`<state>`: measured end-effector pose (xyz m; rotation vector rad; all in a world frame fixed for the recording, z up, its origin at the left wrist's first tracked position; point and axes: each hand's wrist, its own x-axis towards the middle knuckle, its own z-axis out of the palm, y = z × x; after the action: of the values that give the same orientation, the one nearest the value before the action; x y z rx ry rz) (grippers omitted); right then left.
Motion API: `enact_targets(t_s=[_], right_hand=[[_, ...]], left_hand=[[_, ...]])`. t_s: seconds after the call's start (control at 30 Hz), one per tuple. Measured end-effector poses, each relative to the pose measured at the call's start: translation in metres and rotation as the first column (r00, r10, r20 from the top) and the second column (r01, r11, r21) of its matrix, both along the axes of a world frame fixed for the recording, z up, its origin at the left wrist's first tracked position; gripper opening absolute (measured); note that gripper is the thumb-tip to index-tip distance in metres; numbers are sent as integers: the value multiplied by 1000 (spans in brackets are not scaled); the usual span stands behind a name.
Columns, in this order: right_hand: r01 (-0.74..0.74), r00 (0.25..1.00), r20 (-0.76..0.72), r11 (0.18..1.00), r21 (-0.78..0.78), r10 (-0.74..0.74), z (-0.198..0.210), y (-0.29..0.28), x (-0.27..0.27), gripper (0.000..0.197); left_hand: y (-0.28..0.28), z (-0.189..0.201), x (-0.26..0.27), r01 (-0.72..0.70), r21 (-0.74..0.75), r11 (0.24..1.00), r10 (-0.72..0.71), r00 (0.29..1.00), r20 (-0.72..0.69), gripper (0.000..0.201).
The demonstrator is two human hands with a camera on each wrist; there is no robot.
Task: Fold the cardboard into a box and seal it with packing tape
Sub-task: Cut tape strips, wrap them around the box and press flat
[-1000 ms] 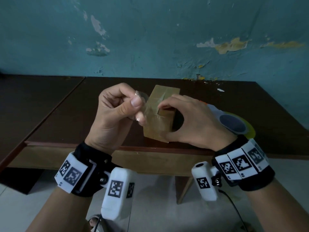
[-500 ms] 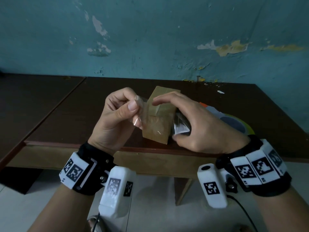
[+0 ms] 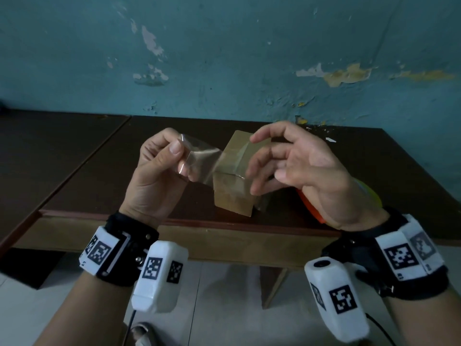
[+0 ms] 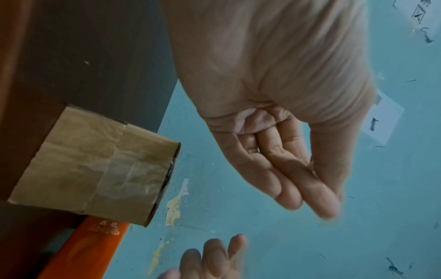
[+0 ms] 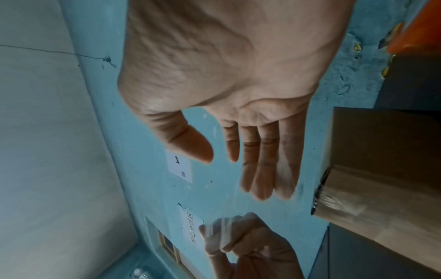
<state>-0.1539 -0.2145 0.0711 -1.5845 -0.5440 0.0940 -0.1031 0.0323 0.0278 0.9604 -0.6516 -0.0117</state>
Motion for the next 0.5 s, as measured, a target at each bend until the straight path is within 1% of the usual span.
enact_targets(t_s=[0.03,0.07,0.1,0.2,0.27,0.37,0.5], right_hand=[[36,999,-16,999,-2,-36,0,2,0,42],[88,996,-27,996,-17,-88,0,3,0,38],[145,989,-32,989,-39,-146,-1,5,0,36],[279,958,-38,956,-92,-284,-5,7,3,31],[319,941,-77,940,-119,-329,-6,5,5,31],[349,923,-118,926,-147,-367,-6,4,7,33],[377,908,-134,913,-157,-398,-4,2,8,36]], left_hand=[[1,-1,1,-19,6,1000,19,1000,-15,26],[1,-1,1,-34,10,999,34,999,-24,26],[2,-2,1,-60,20,998,60,998,-31,26],[3,-3,0,-199,86,976,202,979,-29,22],[1,-5,-1,-277,131,952,284,958,-38,19],[-2,-8,-2,-354,183,917,370,927,-64,24],[-1,-8,-1,-361,205,910,381,922,-69,20]])
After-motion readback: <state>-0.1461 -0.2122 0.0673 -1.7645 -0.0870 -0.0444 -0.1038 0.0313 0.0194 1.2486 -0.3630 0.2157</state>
